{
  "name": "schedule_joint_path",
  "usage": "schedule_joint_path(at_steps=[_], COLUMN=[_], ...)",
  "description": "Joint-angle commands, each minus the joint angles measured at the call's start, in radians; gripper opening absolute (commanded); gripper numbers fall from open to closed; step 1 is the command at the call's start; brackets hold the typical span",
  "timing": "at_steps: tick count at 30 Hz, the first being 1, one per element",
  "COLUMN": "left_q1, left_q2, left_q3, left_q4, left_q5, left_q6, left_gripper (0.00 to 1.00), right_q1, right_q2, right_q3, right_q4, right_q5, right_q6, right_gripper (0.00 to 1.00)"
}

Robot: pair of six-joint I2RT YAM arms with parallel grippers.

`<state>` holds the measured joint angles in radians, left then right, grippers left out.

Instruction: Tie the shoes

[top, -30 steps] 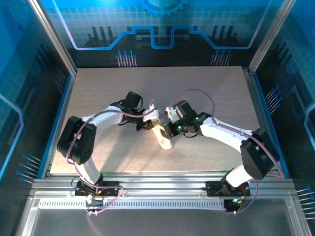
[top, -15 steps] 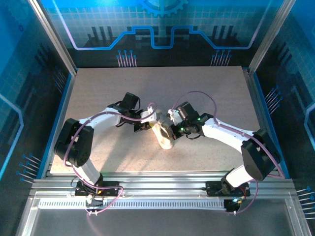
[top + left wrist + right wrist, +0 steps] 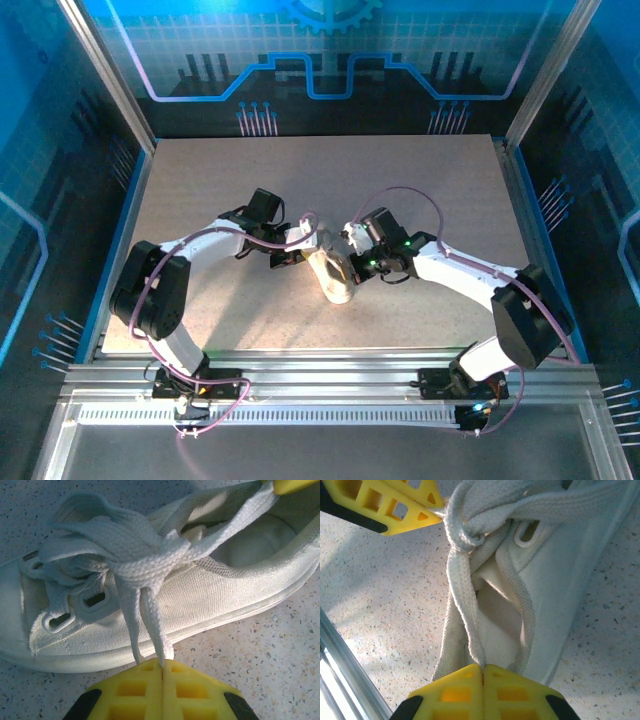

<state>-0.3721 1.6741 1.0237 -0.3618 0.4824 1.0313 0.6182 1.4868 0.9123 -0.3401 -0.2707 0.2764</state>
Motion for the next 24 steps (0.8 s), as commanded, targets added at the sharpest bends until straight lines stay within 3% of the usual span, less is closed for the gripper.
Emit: schedule_joint_path(at_steps=[1, 3, 8, 12, 24], left_q1=[0.010, 0.009, 0.009, 0.007, 0.006], left_q2=[-0.033, -0.040, -0.041, -0.037, -0.011], left_q3=[-0.001, -0.008, -0.017, -0.020, 0.010], left_q4=[-0.025, -0.007, 0.012, 0.022, 0.011], left_q5=[0.017, 0.024, 0.032, 0.037, 0.034], left_q6=[0.021, 0.009, 0.004, 0.000, 0.000], left_gripper=[0.00, 0.00, 0.00, 0.00, 0.00], right_q1=[-0.023, -0.057, -0.170, -0.234, -0.239], right_q2=[-0.042, -0.068, -0.094, -0.004, 0.271], right_q3=[0.001, 0.025, 0.049, 0.090, 0.197], right_q4=[-0.060, -0.063, -0.002, 0.076, 0.171], right_q5=[-0.021, -0.041, -0.119, -0.179, -0.263], right_q6=[-0.021, -0.034, -0.011, 0.037, 0.070], right_gripper=[0.20, 0.32, 0.47, 0.51, 0.54])
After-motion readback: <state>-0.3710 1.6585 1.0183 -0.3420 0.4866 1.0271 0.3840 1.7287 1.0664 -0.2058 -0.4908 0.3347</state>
